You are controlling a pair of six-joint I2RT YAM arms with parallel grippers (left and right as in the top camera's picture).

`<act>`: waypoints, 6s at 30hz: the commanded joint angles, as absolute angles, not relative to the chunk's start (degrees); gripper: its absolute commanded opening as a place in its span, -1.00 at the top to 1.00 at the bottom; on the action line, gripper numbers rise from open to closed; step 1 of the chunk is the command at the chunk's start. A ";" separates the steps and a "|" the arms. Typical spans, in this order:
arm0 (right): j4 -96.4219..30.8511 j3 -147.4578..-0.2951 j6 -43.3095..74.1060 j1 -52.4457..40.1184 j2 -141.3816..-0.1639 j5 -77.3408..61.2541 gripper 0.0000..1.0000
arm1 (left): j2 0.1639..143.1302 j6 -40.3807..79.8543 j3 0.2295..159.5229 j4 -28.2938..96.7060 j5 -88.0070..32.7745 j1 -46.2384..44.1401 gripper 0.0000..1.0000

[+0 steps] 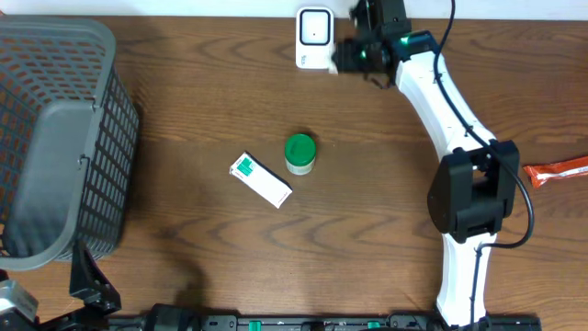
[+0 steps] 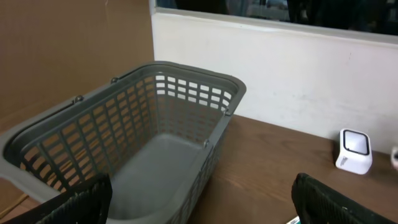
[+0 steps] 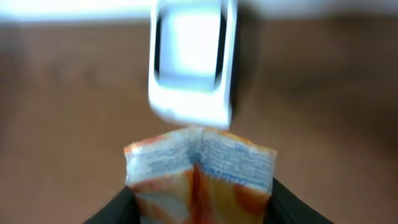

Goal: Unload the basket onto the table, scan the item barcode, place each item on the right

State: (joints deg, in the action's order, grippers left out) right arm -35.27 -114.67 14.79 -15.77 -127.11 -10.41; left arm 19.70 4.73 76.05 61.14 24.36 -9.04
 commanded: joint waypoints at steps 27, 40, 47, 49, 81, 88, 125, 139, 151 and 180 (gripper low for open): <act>-11.07 -117.91 11.94 -20.25 -135.00 4.86 0.10 | 19.77 5.19 76.01 61.10 24.71 -8.80 -0.85; -58.76 -117.45 10.28 -4.34 -118.39 27.73 0.02 | 19.77 5.19 76.01 61.10 24.71 -8.80 -0.85; -59.11 -108.99 12.05 12.71 -122.65 26.76 0.00 | 19.77 5.19 76.01 61.08 24.71 -8.80 -0.85; -58.00 -106.34 12.23 16.49 -124.07 25.96 0.04 | 19.77 5.19 76.01 61.08 24.71 -8.80 -0.86; -85.60 -122.65 42.87 -0.47 -113.10 -25.93 -0.99 | 19.77 5.19 76.01 61.10 24.71 -8.80 -0.85; -90.78 -122.13 88.99 -16.23 -113.47 -11.57 -0.98 | 19.77 5.19 76.01 61.08 24.71 -8.80 -0.85; -71.90 -122.23 99.33 -37.12 -139.37 -6.48 -0.85 | 19.77 5.21 76.01 61.08 24.71 -8.80 -0.85; -79.44 -124.22 94.32 -35.35 -133.40 -7.20 -0.98 | 19.77 5.21 76.01 61.08 24.71 -8.80 -0.85; -79.35 -123.72 87.83 -36.21 -133.49 -5.54 -0.97 | 19.77 5.19 76.01 61.08 24.71 -8.80 -0.85; -87.55 -123.63 82.78 -39.27 -126.67 -5.96 -0.98 | 19.77 5.19 76.01 61.08 24.71 -8.80 -0.85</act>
